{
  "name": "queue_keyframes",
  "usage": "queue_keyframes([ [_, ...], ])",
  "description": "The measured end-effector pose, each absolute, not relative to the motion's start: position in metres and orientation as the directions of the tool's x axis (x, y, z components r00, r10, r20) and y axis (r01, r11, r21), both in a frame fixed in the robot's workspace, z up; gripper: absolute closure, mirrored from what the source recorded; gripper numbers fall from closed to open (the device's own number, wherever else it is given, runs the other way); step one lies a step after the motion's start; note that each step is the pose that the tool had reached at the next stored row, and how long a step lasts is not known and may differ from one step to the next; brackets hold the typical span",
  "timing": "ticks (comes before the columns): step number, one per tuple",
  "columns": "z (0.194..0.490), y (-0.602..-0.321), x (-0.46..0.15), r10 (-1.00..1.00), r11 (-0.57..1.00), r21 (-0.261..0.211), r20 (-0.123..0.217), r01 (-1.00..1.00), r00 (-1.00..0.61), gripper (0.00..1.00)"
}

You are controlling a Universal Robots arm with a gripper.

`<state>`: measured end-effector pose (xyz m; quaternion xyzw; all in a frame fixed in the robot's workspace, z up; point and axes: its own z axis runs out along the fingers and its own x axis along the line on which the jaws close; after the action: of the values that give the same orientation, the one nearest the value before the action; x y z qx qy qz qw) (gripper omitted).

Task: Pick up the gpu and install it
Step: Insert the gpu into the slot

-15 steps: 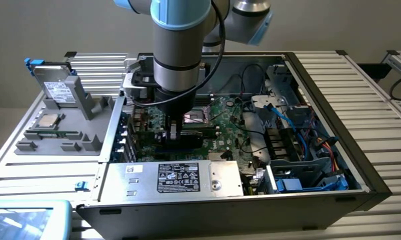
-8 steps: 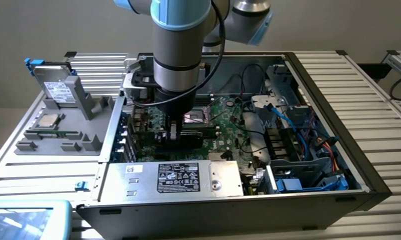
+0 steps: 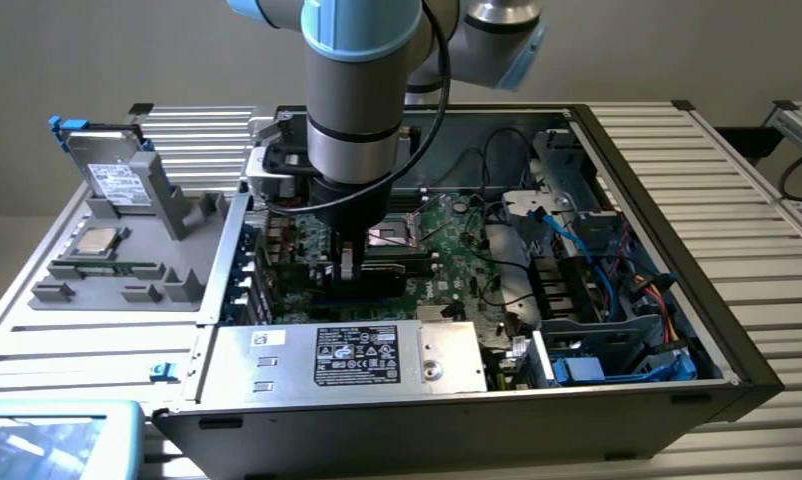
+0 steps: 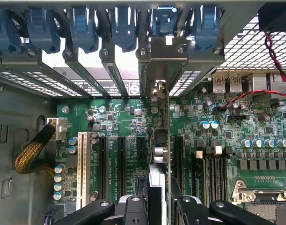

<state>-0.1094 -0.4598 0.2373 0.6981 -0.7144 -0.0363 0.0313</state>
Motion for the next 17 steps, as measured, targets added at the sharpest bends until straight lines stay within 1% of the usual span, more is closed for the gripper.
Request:
queue_keyframes([
  [17,0.2362,-0.4600,-0.1101,-1.000,0.021,0.095,-0.006,-0.995,-0.022,0.71],
])
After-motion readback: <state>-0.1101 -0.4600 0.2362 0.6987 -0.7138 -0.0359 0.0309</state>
